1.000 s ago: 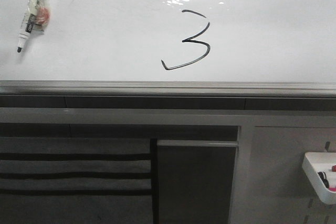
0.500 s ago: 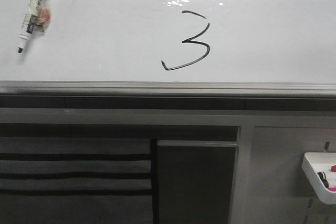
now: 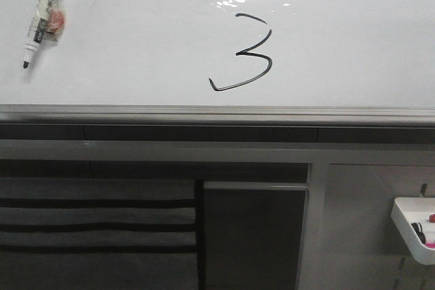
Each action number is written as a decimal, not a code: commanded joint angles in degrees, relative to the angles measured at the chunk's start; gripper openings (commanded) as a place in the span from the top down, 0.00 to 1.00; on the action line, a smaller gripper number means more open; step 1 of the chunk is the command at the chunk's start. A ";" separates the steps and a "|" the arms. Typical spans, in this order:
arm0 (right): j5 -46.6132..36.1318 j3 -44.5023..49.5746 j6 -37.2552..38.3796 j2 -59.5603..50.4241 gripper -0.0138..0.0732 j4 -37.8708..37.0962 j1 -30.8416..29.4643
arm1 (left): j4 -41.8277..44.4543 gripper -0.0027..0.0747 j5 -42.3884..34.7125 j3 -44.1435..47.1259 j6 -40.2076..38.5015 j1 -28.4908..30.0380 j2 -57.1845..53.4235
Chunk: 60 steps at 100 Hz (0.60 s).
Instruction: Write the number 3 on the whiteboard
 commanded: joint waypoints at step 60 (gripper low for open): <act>-3.59 -1.31 0.09 0.65 0.93 -0.61 -0.22 | 1.07 0.99 -17.78 21.25 -0.69 8.15 -23.47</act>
